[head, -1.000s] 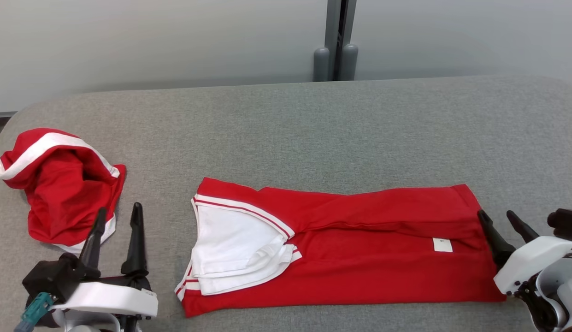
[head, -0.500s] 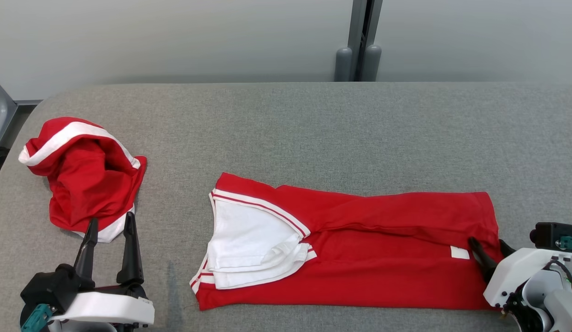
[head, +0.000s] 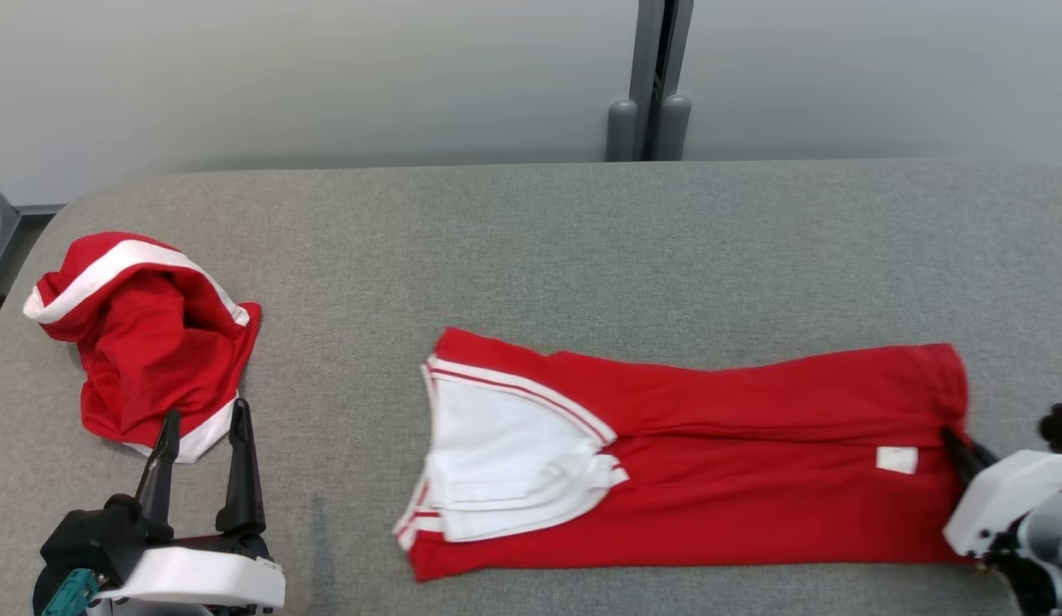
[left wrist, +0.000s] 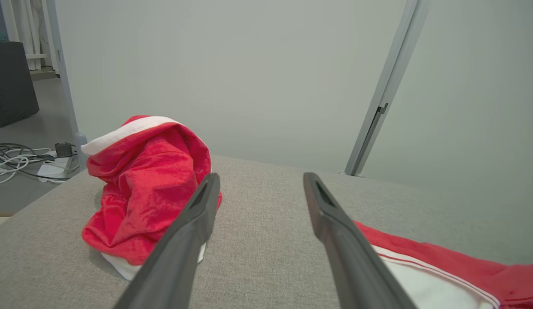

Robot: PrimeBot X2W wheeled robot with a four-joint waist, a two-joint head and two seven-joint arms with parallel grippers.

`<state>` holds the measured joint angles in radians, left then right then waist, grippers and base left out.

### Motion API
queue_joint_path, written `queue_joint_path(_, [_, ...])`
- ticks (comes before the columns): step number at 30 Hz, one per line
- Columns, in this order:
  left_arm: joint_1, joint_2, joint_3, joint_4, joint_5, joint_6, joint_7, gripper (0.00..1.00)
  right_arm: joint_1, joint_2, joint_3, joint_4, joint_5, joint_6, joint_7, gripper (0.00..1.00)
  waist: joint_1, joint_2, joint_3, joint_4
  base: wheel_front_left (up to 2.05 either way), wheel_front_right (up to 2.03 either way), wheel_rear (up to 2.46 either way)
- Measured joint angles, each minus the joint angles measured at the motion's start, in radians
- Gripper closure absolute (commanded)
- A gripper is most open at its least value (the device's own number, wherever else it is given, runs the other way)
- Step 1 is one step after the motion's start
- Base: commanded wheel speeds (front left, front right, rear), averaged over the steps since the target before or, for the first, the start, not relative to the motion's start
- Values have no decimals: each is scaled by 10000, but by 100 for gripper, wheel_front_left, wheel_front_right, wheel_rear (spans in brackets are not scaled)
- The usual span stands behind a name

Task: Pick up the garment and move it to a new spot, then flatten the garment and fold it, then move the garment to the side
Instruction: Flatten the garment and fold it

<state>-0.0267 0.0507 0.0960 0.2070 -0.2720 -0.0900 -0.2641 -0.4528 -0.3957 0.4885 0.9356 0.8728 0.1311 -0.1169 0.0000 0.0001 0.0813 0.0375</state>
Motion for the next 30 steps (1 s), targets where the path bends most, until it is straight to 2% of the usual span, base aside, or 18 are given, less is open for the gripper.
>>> queue_joint_path(7, [143,-10,-75,-75,-40,36,0,0,-10,-1252,-280,359,54,-2,-337,100,0,0,-165,-203,0,0,0])
queue_joint_path(13, [252,-12,-128,-159,-127,127,0,0,-178,-1419,-81,-203,-159,-2,-479,100,0,0,-198,-478,0,0,0])
queue_joint_path(22, [269,-13,-332,-146,-228,222,0,0,-219,-456,593,-2598,-696,-4,-476,100,0,0,-301,-763,0,0,0])
queue_joint_path(30, [225,-17,-525,-58,-291,224,0,0,206,771,907,-4426,-1367,-4,150,100,0,0,-345,-478,0,0,0])
